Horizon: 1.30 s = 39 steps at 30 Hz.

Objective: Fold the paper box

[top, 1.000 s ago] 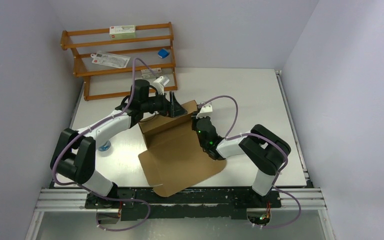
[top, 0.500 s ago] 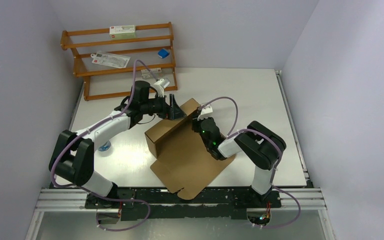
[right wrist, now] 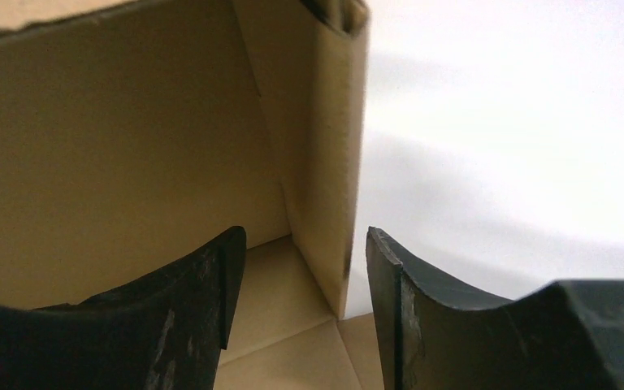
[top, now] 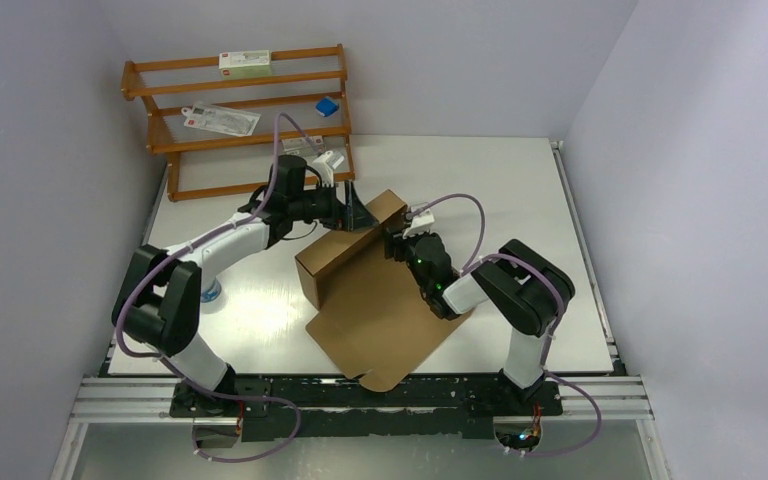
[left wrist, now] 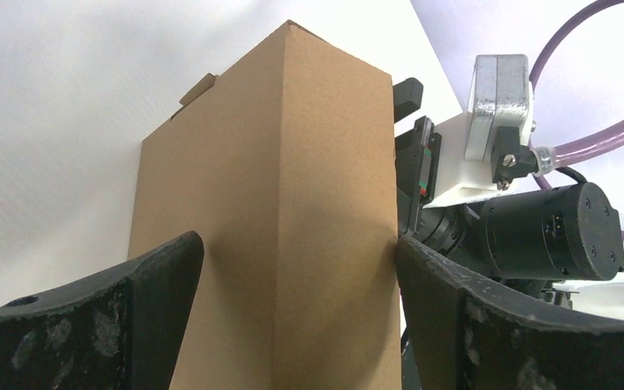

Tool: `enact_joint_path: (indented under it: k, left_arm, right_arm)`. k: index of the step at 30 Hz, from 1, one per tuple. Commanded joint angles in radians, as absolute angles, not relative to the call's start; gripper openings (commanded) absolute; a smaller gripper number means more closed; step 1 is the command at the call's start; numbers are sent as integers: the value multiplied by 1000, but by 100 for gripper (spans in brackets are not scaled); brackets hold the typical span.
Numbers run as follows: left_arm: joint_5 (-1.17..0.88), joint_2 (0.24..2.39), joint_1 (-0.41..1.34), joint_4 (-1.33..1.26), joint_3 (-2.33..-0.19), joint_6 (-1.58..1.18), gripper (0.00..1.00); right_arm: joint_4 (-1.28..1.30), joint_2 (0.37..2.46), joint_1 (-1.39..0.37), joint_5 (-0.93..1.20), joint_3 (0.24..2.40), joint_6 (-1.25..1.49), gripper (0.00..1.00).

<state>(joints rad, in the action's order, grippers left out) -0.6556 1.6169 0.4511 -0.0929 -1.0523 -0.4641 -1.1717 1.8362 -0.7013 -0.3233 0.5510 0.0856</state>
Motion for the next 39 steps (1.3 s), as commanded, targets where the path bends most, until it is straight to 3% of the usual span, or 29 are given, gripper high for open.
enact_joint_path:
  k: [1,4,9,14,21,39]
  left_arm:
    - [-640,1638,450,-91,-1099,-448,93]
    - [-627,1636,441,-83,-1106,-442,93]
    - [-633,1634,423,-102,-1114,-451,93]
    - [-641,1631,414,-104,-1144,-453,94]
    - [-651,1620,407,-144,-1176,-479,96]
    - [-751,1868,406,-267,-1250,-556,93]
  right_arm:
    - [-1242,1821,-674,-329,528,98,60]
    - [-1264,1815,-647,-303,510,123,61]
    - [-1296,1819,-621,-226,512,96,72]
    - [-1319,1830,-611,-178,533,78,73]
    - [-1330,1867,-605,-169,574,63,70]
    - [-1332,1917,-591,-164,624,54,56]
